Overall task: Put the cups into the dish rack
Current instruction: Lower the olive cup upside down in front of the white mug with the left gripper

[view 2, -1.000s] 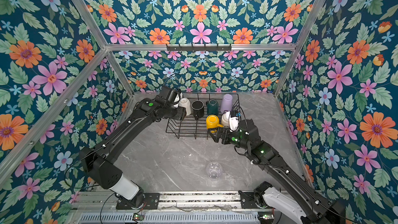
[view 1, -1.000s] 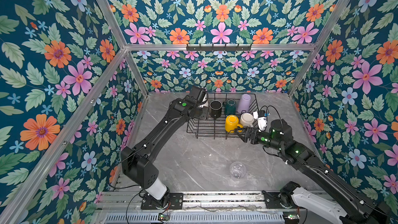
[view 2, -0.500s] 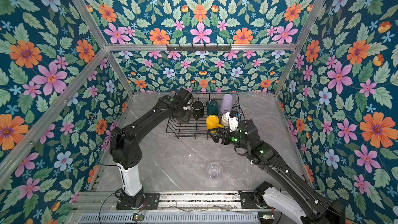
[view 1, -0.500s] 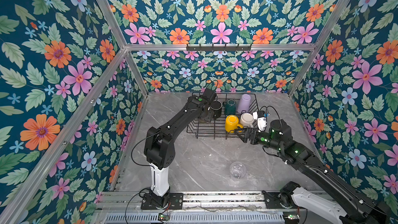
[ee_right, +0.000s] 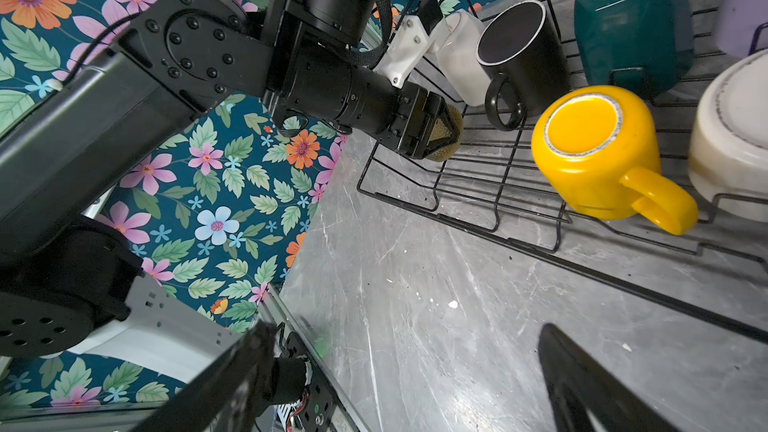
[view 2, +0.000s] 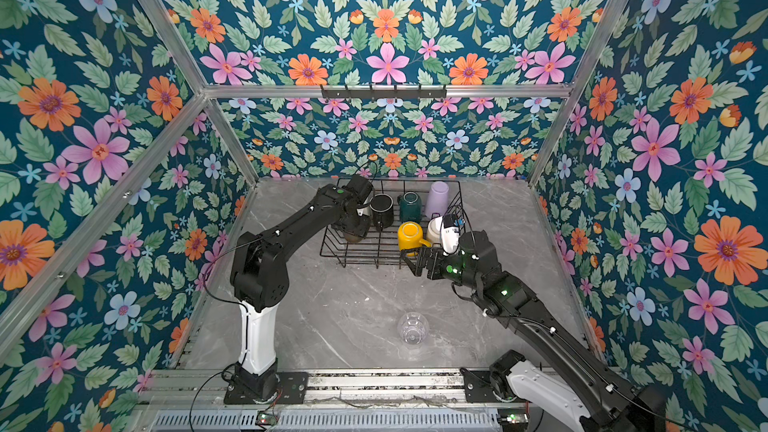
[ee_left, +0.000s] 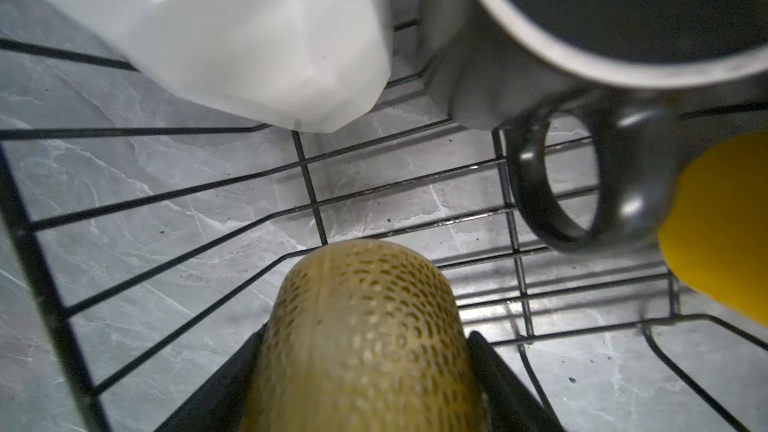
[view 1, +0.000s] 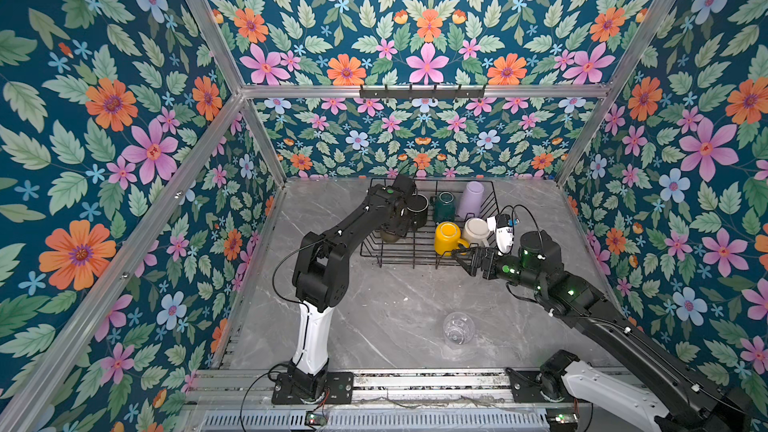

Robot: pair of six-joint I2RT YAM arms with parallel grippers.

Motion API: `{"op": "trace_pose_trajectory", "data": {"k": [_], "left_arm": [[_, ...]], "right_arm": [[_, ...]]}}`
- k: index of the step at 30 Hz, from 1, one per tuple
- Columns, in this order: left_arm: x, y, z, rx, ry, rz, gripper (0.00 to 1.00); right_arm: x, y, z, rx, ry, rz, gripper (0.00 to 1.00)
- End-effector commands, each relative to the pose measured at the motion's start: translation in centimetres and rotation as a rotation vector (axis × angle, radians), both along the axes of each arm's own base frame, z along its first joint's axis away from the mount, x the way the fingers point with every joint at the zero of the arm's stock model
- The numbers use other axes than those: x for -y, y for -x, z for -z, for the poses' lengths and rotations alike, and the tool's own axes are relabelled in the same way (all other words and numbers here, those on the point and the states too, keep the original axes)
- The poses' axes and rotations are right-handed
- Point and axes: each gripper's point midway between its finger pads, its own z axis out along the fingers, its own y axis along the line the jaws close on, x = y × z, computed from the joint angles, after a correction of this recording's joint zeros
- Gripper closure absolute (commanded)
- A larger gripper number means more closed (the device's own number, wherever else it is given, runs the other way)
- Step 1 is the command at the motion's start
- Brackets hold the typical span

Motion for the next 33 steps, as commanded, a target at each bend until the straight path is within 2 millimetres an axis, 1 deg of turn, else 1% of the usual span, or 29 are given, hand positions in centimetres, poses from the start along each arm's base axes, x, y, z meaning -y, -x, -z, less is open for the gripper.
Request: {"op": "trace_pose_trajectory", "data": {"k": [1, 8, 12, 18, 21, 25, 27, 30, 33], "left_arm": [[0.1, -0.3, 0.4, -0.014, 0.023, 0.005, 0.95], [-0.5, -0.9, 1.6, -0.034, 0.012, -0.014, 0.82], [-0.9, -1.3, 2.2, -0.04, 0.002, -0.023, 0.68], [-1.0, -1.9, 2.6, -0.037, 0.012, -0.04, 0.52], [-1.1, -2.0, 3.1, -0.044, 0.005, -0.041, 0.41], [-1.3, -2.0, 3.5, -0.051, -0.006, -0.043, 0.31], [-1.2, -1.9, 3.8, -0.057, -0.006, -0.041, 0.27], [-1.4, -2.0, 3.9, -0.055, -0.014, -0.043, 0.19], [-1.4, -2.0, 3.9, -0.053, -0.016, -0.044, 0.16]], "right_arm": [[0.0, -0.1, -0.4, 0.022, 0.006, -0.002, 0.01], [-0.1, -0.1, -0.2, 0.018, 0.007, -0.004, 0.01], [0.0, -0.2, -0.2, 0.017, 0.009, -0.001, 0.01], [0.0, -0.2, -0.1, 0.015, 0.011, -0.001, 0.01], [0.0, -0.1, 0.0, 0.012, 0.012, -0.003, 0.01], [0.0, -0.1, -0.1, 0.016, 0.012, -0.002, 0.01], [0.0, -0.1, -0.1, 0.016, 0.013, -0.003, 0.01], [0.1, 0.0, -0.1, 0.016, 0.015, -0.003, 0.01], [0.1, 0.0, -0.1, 0.014, 0.016, -0.002, 0.01]]}}
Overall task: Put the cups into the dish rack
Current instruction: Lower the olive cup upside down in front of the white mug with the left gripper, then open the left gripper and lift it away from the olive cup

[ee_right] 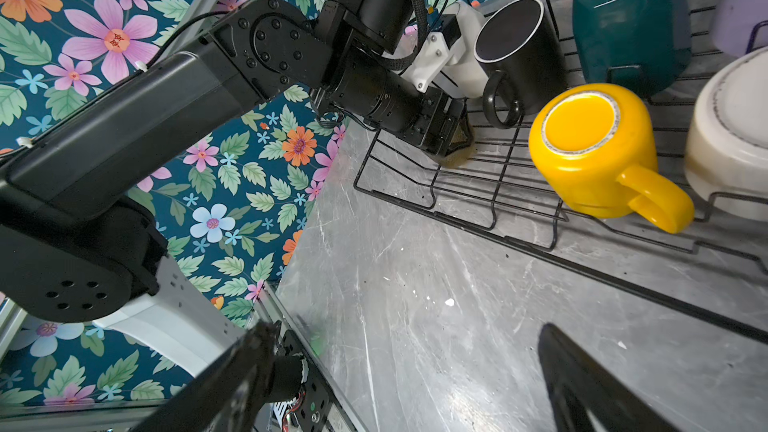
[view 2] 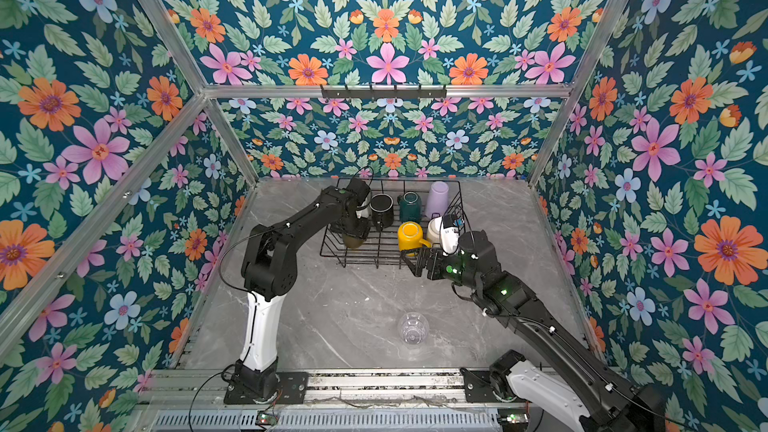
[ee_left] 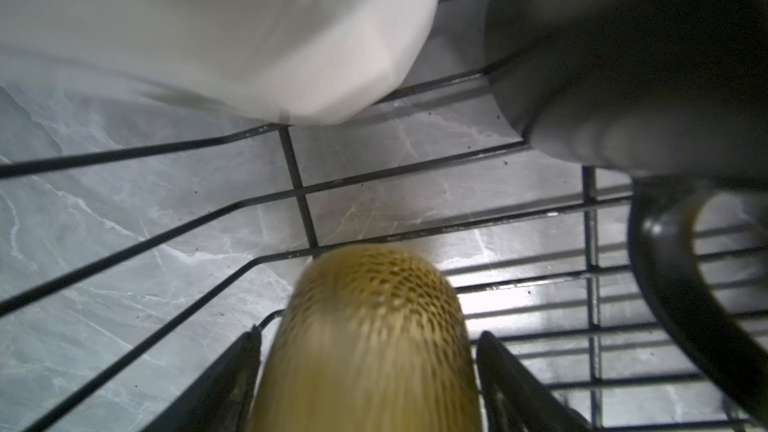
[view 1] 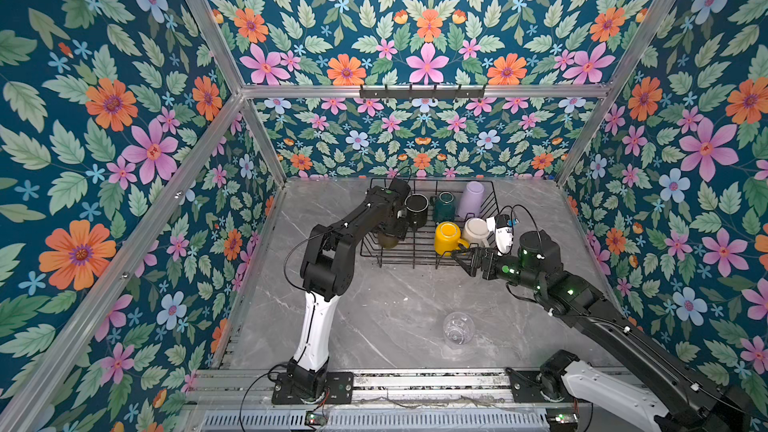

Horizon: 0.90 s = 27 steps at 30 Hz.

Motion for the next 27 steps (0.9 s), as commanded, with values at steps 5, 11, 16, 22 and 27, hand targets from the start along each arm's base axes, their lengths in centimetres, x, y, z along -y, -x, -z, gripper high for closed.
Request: {"op": "trace_pose_trajectory", "data": {"k": [5, 11, 16, 22, 27], "left_arm": [[0.0, -0.1, -0.5, 0.012, 0.004, 0.0, 0.09], [0.1, 0.1, -1.6, 0.033, 0.031, -0.001, 0.04], [0.5, 0.1, -4.9, 0.106, 0.092, 0.014, 0.01], [0.9, -0.4, -12.1, 0.299, 0.205, 0.017, 0.0], [1.1, 0.8, -20.6, 0.534, 0.396, 0.017, 0.0]], "right_arm": [[0.1, 0.0, -0.3, 0.016, 0.008, 0.0, 0.01], [0.3, -0.1, 0.1, 0.008, 0.033, 0.004, 0.01], [1.7, -0.2, 1.4, -0.039, 0.151, 0.052, 0.03], [2.0, 0.6, 2.7, -0.108, 0.24, 0.018, 0.08], [2.6, 1.8, 4.5, -0.166, 0.324, 0.008, 0.1]]}}
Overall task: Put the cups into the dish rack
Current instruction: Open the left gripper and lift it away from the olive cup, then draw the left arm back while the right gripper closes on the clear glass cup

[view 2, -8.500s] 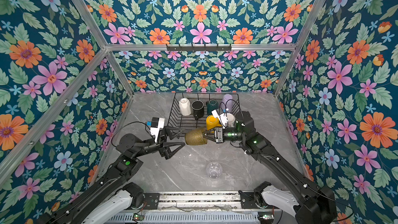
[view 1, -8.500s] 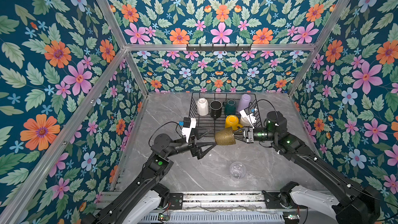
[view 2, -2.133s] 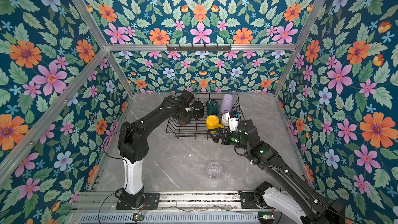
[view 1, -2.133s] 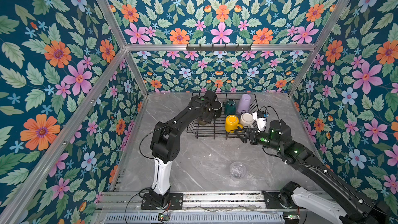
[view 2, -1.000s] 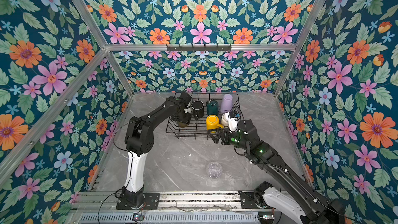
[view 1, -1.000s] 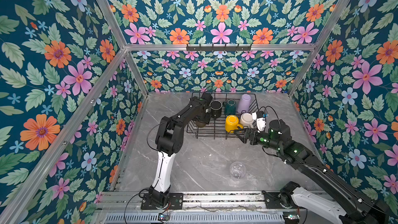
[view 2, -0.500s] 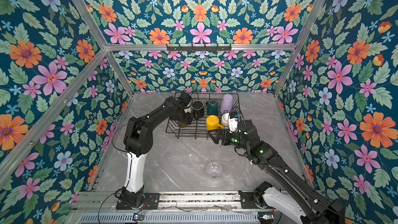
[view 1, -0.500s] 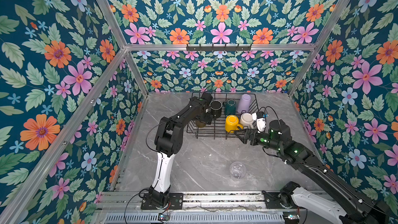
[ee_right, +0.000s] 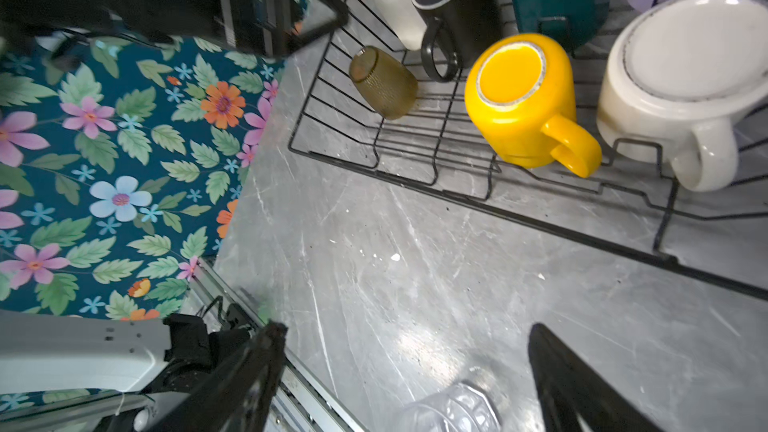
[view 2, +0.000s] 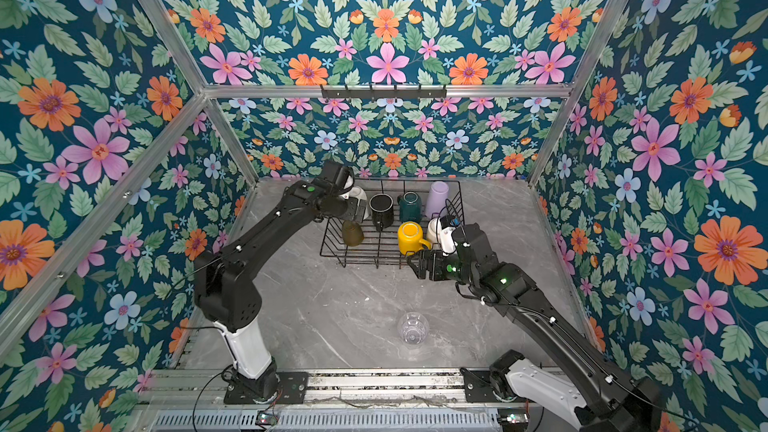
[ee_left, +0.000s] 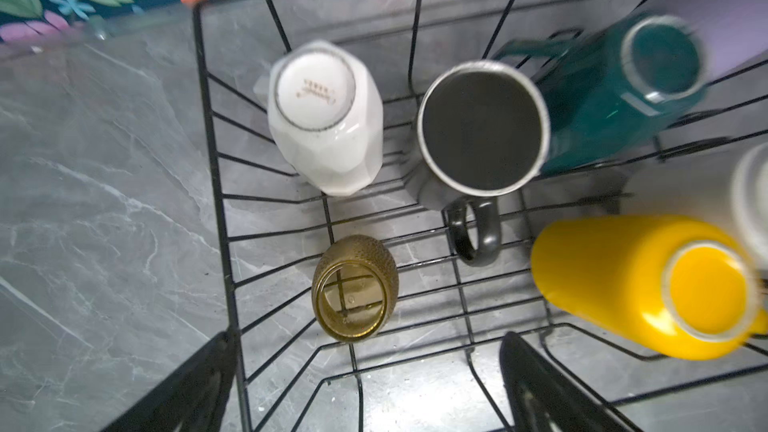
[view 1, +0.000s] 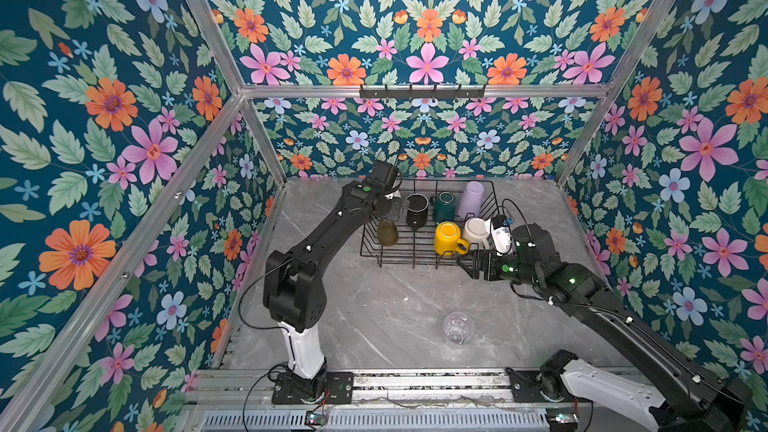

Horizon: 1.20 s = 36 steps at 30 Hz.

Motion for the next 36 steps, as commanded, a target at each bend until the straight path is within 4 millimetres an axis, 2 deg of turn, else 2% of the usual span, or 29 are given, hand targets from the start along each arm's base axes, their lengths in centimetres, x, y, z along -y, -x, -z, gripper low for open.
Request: {"op": "trace_pose_trajectory", "data": {"k": [1, 3, 6, 10, 16, 19, 25, 33, 36], "left_arm": [[0.9, 0.2, -6.6, 0.207, 0.181, 0.019, 0.0], [0.8, 1.7, -10.0, 0.32, 0.286, 0.045, 0.0], [0.8, 4.3, -12.8, 0.423, 0.428, 0.09, 0.0], [-0.9, 7.5, -14.1, 0.506, 0.539, 0.064, 0.0], [-3.7, 11.8, -14.4, 0.589, 0.681, 0.014, 0.0], [-5.1, 13.1, -14.0, 0.61, 0.7, -0.021, 0.0], [-6.4, 14.1, -13.1, 0.61, 0.692, -0.062, 0.0], [-6.2, 14.0, -12.2, 0.585, 0.692, -0.066, 0.0], [-6.2, 14.0, -12.3, 0.585, 0.698, -0.067, 0.0]], "right_arm": [[0.8, 1.3, 1.9, -0.046, 0.097, -0.014, 0.1], [0.8, 2.1, 2.7, -0.061, 0.148, -0.027, 0.1], [0.7, 3.2, 4.1, -0.104, 0.195, -0.046, 0.11], [0.8, 4.7, 5.8, -0.169, 0.195, -0.055, 0.16], [1.0, 7.1, 8.1, -0.251, 0.205, -0.064, 0.2], [1.5, 8.2, 9.1, -0.294, 0.227, -0.065, 0.22], [2.0, 9.4, 10.7, -0.334, 0.257, -0.063, 0.28], [1.8, 10.3, 12.5, -0.344, 0.343, -0.079, 0.34], [1.7, 10.2, 13.2, -0.351, 0.36, -0.072, 0.4]]}}
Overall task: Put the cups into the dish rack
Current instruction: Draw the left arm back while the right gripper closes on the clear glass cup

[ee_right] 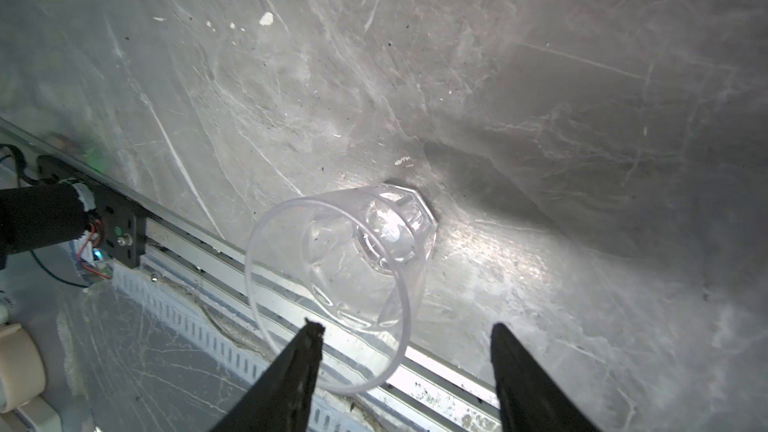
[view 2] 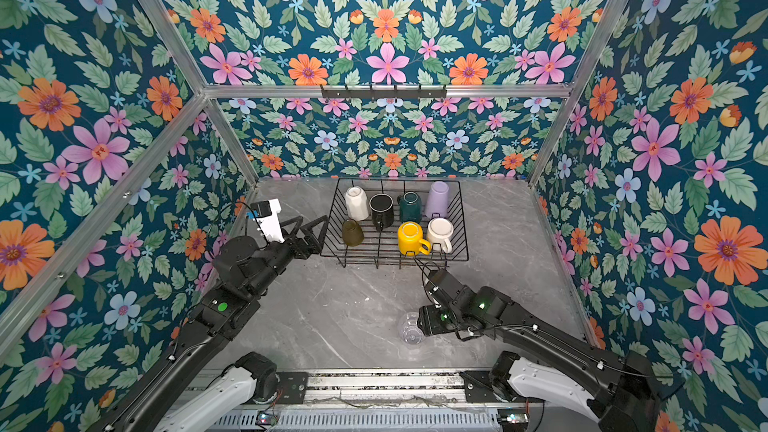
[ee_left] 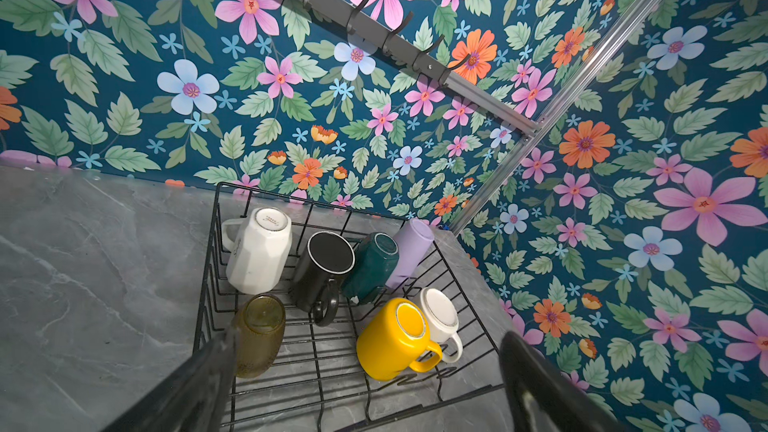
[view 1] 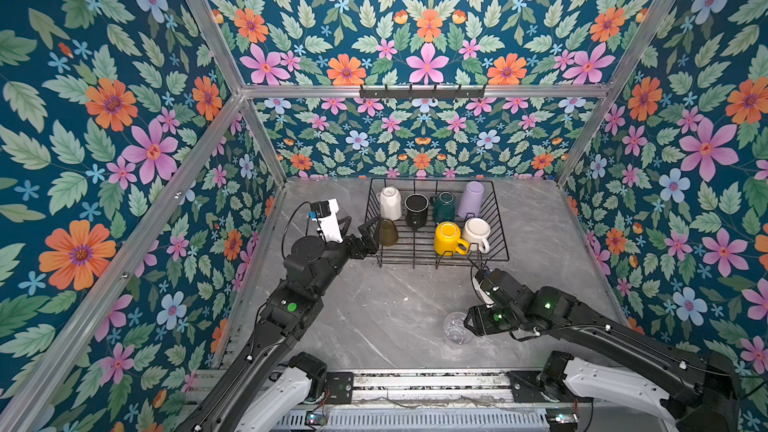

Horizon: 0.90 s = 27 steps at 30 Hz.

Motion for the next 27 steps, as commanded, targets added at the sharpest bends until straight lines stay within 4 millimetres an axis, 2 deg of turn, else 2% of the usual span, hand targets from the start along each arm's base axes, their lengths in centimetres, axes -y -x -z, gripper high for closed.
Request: {"op": "trace_pose_trajectory", "data": {"k": [1, 6, 19, 27], "left_arm": [[-0.1, 0.0, -0.8, 0.023, 0.022, -0.005, 0.0], [-0.1, 0.1, -0.6, 0.021, 0.023, -0.003, 0.0], [-0.7, 0.7, -0.6, 0.022, 0.029, -0.016, 0.0], [-1.0, 0.9, -0.3, 0.019, 0.028, -0.023, 0.0]], "right_arm": [[0.2, -0.5, 0.5, 0.019, 0.034, 0.03, 0.42], [0.2, -1.0, 1.4, 0.03, 0.076, 0.039, 0.5], [-1.5, -1.6, 2.7, 0.057, 0.136, -0.005, 0.66], [-2.0, -2.0, 2.7, 0.069, 0.137, -0.014, 0.81]]}}
